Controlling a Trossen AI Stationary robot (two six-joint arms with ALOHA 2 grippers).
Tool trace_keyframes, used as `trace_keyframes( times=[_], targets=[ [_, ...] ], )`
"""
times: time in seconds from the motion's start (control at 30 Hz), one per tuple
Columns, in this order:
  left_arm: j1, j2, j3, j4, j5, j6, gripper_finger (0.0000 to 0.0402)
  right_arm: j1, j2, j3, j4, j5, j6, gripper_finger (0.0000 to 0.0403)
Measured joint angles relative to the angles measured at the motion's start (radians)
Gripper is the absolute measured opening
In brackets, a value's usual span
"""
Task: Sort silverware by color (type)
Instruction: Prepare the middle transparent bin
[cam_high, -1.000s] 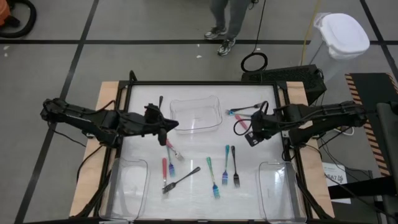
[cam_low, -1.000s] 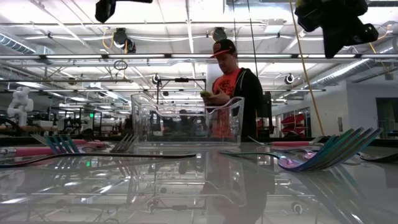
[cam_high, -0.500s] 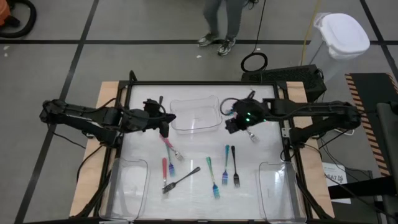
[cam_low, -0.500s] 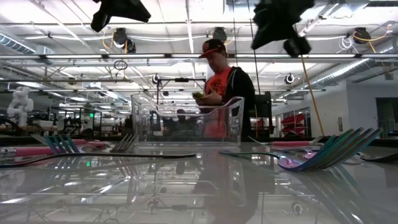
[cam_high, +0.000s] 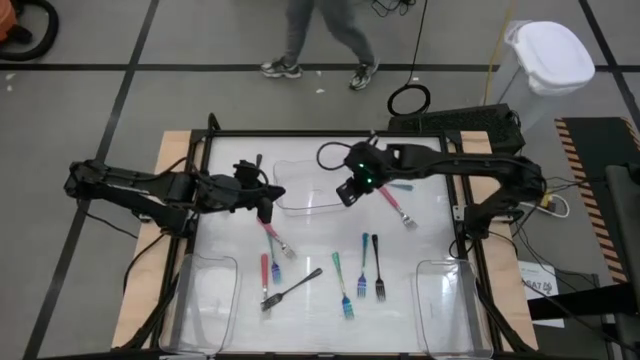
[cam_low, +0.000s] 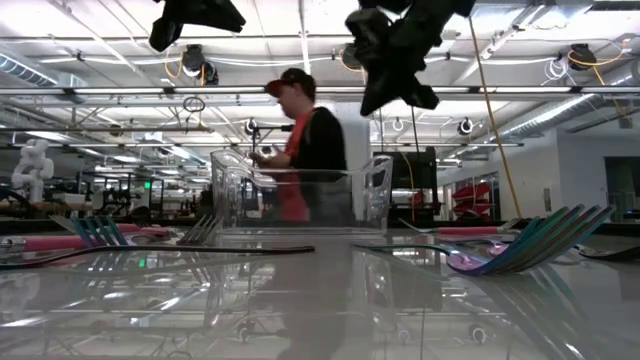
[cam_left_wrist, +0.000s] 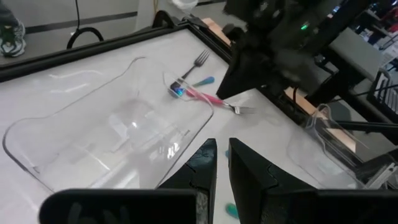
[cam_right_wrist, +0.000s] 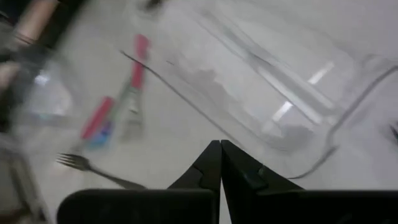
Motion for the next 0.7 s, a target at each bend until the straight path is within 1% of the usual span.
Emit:
trace_keyframes(
  times=[0.1, 0.23, 0.47, 0.7],
  targets=[
    [0.000, 0.001, 0.000, -0.001, 0.001, -0.004, 0.0042, -0.019, 0.021, 0.012, -0.054, -0.024, -0.017, 0.0004],
    [0.000, 0.004, 0.000, -0.006, 0.002, -0.020, 0.0042, -0.039, 0.040, 0.014, -0.094, -0.025, -0.046, 0.0004],
    [0.000, 0.020, 0.000, -0.013, 0.004, -0.018, 0.0042, -0.054, 0.079, 0.014, -0.093, 0.005, -0.101, 0.0004],
    [-0.001, 0.046, 0.000, -0.013, 0.022, -0.019, 0.0042, -0.045, 0.127, 0.013, -0.123, -0.026, -0.108, 0.0004]
  ],
)
